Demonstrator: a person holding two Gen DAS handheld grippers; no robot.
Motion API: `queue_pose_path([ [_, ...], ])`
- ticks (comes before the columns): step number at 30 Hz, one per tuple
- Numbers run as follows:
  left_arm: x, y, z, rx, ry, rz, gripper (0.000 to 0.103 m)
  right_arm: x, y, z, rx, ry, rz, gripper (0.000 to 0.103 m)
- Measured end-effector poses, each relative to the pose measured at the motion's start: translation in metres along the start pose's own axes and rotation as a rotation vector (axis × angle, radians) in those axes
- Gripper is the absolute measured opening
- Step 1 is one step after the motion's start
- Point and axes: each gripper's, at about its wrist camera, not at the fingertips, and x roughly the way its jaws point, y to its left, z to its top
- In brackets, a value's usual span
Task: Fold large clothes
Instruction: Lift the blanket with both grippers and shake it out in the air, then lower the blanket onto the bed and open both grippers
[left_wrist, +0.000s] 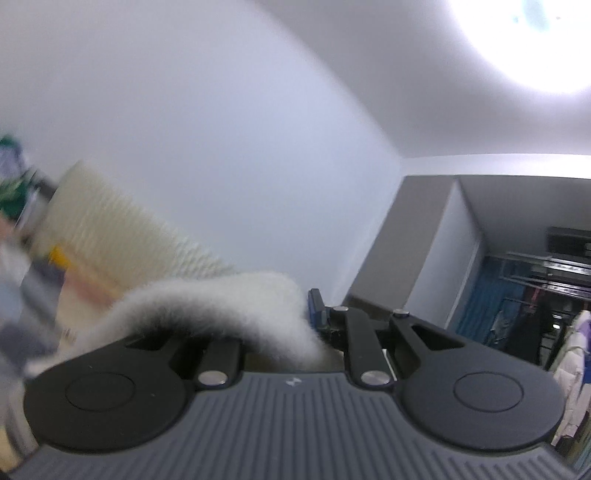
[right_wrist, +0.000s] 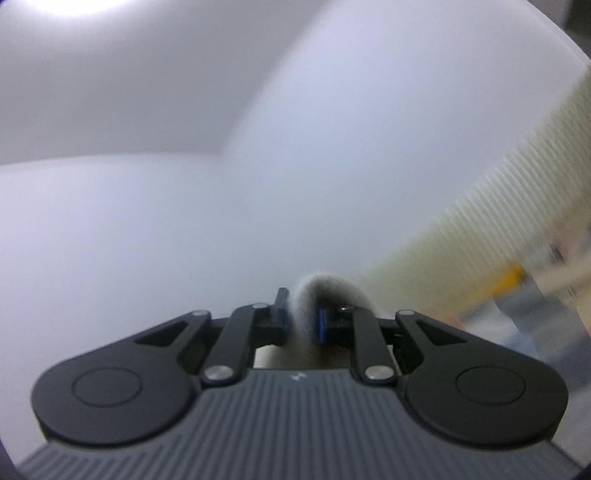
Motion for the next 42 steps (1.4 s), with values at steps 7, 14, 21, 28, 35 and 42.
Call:
queue_pose_path([
  [7, 0.028, -0.029, 0.057, 0.023, -0.016, -0.042, 0.018, 0.024, 0.041, 0.061, -0.113, -0.114, 0.045, 0.018],
  [14, 0.113, 0.039, -0.019, 0.002, 0.175, 0.102, 0.018, 0.052, -0.046, 0.026, -0.067, 0.017, -0.196, 0.018],
  [21, 0.218, 0.142, -0.113, -0.01, 0.346, 0.216, 0.018, 0.078, -0.191, -0.043, 0.011, 0.16, -0.431, 0.018],
  [28, 0.337, 0.293, -0.224, -0.048, 0.434, 0.339, 0.018, 0.139, -0.332, -0.125, 0.091, 0.275, -0.561, 0.018],
  [35, 0.401, 0.382, -0.305, -0.007, 0.559, 0.402, 0.018, 0.18, -0.411, -0.195, 0.149, 0.386, -0.617, 0.019],
  [42, 0.411, 0.435, -0.344, -0.118, 0.636, 0.441, 0.018, 0.187, -0.44, -0.231, 0.173, 0.486, -0.677, 0.019],
])
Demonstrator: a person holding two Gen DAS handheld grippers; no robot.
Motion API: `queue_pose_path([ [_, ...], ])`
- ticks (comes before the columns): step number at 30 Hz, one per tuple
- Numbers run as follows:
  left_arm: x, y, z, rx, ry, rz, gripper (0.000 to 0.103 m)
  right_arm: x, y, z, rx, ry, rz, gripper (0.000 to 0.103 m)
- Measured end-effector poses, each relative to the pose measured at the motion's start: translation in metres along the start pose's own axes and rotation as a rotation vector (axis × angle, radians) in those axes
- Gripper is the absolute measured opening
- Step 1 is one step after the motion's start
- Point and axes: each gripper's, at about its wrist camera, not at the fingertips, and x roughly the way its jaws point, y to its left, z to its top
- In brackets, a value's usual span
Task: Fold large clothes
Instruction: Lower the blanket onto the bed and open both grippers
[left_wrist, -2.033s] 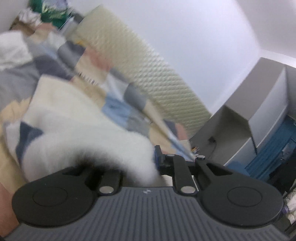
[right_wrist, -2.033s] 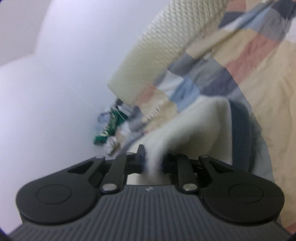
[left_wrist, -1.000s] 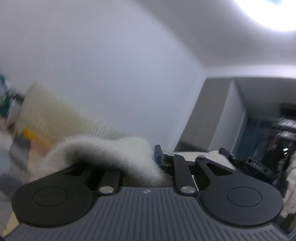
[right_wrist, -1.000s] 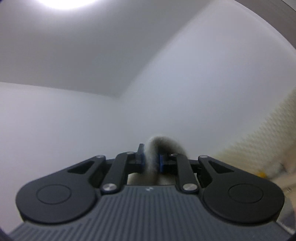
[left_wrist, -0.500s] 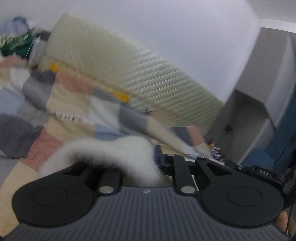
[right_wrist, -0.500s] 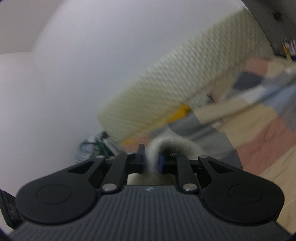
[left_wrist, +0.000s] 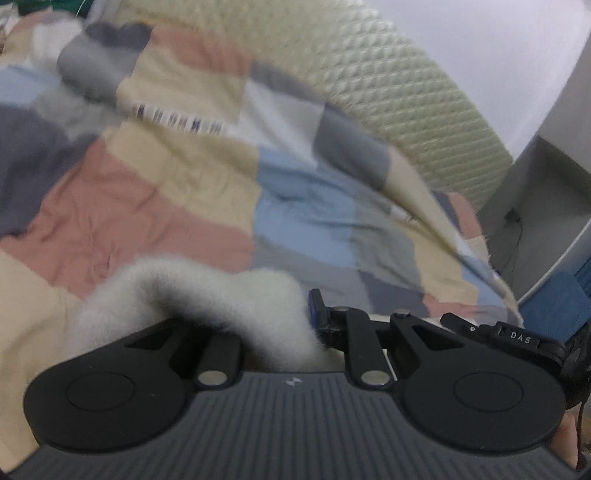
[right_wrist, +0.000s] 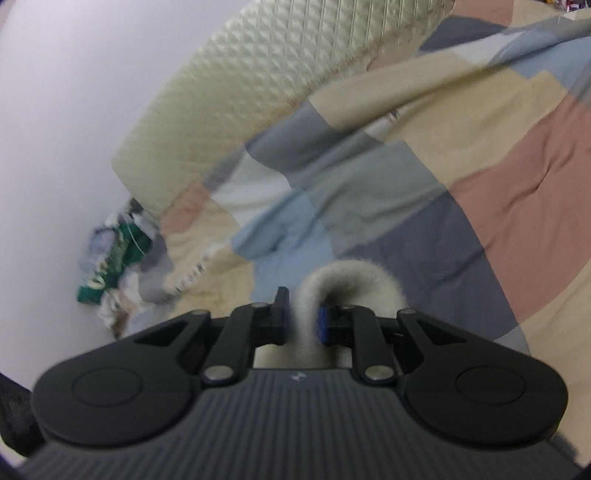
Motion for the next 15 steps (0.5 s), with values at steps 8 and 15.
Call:
queue_pose_path([
  [8, -0.008, -0.001, -0.01, -0.015, 0.039, 0.005, 0.034, 0.019, -0.013, -0.018, 0.003, 0.015, -0.029, 0.02],
  [15, -0.056, -0.031, -0.018, 0.047, 0.022, 0.021, 0.073, -0.01, 0.009, -0.024, -0.055, 0.045, -0.009, 0.052],
])
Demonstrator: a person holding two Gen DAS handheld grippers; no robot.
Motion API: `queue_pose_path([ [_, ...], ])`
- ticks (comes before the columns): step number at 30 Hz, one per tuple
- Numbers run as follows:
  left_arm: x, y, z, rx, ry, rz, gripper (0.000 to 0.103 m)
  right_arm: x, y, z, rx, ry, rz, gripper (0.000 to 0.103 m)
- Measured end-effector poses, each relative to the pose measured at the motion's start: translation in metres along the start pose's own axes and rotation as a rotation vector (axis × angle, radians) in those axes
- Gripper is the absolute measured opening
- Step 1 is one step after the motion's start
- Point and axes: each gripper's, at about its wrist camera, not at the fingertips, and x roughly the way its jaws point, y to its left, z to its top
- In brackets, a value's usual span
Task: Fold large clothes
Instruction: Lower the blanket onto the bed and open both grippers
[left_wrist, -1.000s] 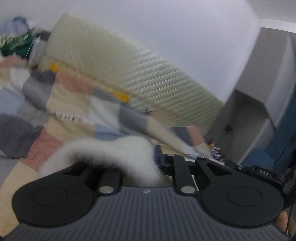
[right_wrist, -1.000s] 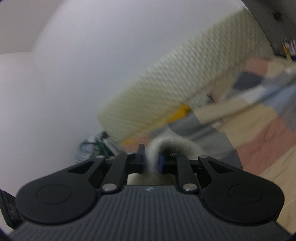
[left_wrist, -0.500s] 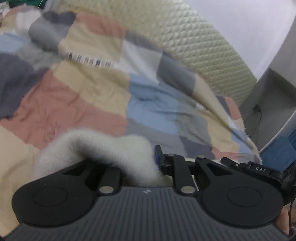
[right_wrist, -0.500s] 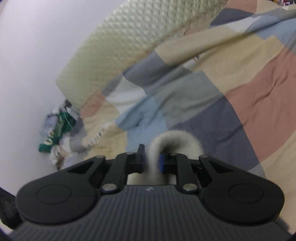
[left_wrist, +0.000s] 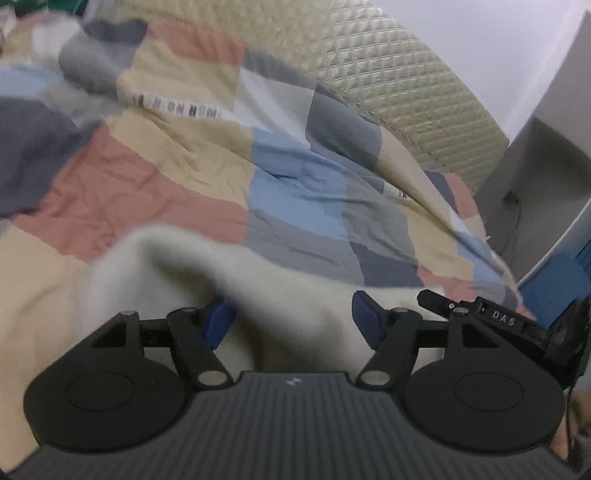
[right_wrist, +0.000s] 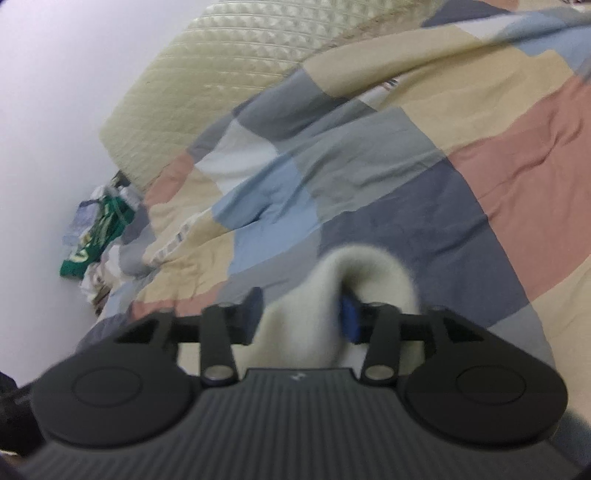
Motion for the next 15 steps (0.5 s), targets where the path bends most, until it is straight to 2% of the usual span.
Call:
queue_pose_path([
  [6, -0.071, -0.019, -0.032, 0.075, -0.054, 0.128, 0.073, -0.059, 0.024, -0.021, -0.077, -0.003, 0.008, 0.052],
  [10, -0.124, -0.031, -0.062, 0.15, -0.088, 0.224, 0.074, -0.107, 0.041, -0.042, -0.158, 0.002, -0.044, 0.052],
  [15, -0.181, -0.033, -0.103, 0.112, -0.088, 0.282, 0.074, -0.163, 0.05, -0.067, -0.176, 0.021, -0.096, 0.052],
])
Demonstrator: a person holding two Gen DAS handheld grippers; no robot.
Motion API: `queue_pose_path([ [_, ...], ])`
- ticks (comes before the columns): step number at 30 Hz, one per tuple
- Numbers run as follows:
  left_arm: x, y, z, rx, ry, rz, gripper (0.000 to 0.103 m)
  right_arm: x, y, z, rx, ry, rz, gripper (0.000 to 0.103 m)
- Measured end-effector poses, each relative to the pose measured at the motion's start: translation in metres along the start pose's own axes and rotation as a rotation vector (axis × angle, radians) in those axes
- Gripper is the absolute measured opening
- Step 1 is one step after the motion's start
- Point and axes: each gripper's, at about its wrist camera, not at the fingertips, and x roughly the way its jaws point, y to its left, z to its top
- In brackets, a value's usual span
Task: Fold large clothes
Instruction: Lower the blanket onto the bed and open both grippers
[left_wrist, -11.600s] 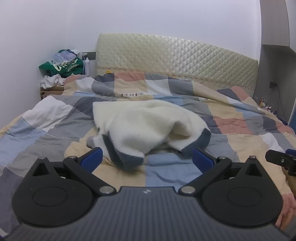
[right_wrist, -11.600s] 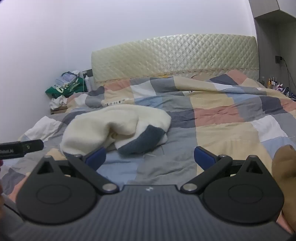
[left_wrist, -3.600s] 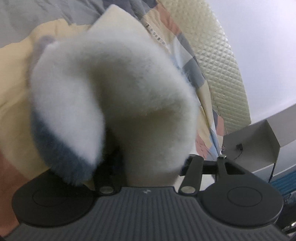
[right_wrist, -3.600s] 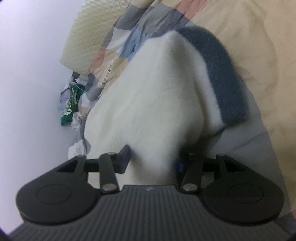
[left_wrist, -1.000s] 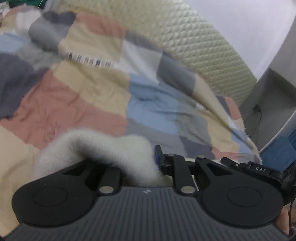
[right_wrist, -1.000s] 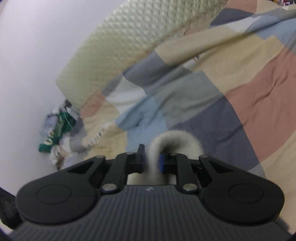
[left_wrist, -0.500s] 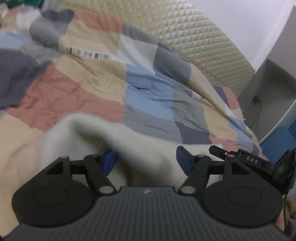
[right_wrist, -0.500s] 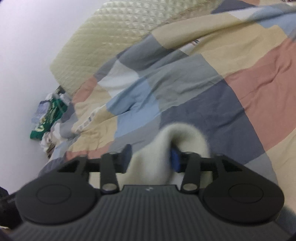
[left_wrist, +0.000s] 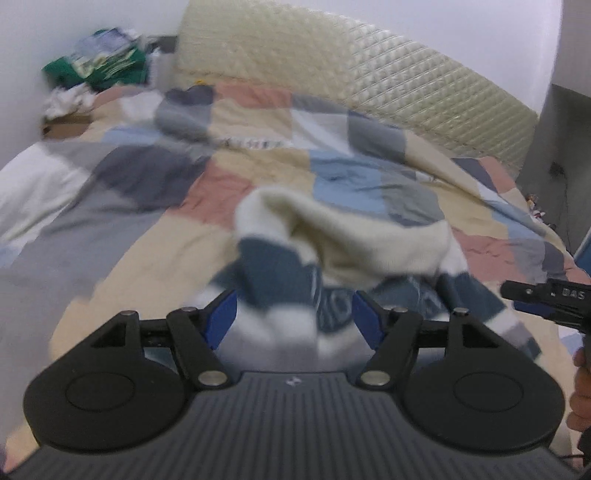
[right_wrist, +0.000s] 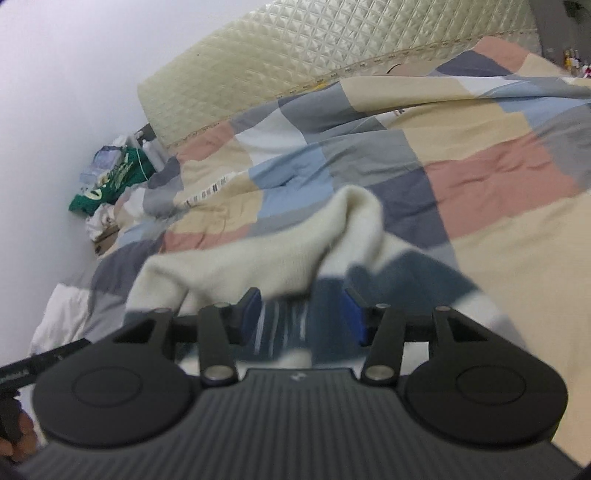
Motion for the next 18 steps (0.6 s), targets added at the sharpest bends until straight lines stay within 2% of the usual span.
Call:
queue_pose_path([
  [3, -0.032, 0.002, -0.017, -0.033, 0.018, -0.047, 0.074, -0.031, 0.003, -0.017, -0.01, 0.011, -0.02, 0.052],
  [7, -0.064, -0.002, -0.038, -0.029, 0.018, -0.024, 0.074, -0.065, 0.001, -0.044, 0.006, 0.044, -0.044, 0.053],
  [9, -0.072, -0.001, -0.052, -0.04, 0.031, -0.038, 0.074, -0.076, -0.003, -0.061, 0.025, 0.066, -0.067, 0.063],
  [10, -0.071, -0.001, -0.059, -0.041, 0.047, -0.037, 0.073, -0.08, -0.005, -0.07, 0.037, 0.083, -0.086, 0.065],
  [14, -0.051, -0.007, -0.077, 0.004, 0.134, 0.043, 0.073, -0.088, -0.012, -0.097, 0.093, 0.141, -0.141, 0.065],
  [18, -0.034, -0.007, -0.088, 0.037, 0.179, 0.141, 0.069, -0.087, -0.007, -0.103, 0.029, 0.148, -0.2, 0.064],
])
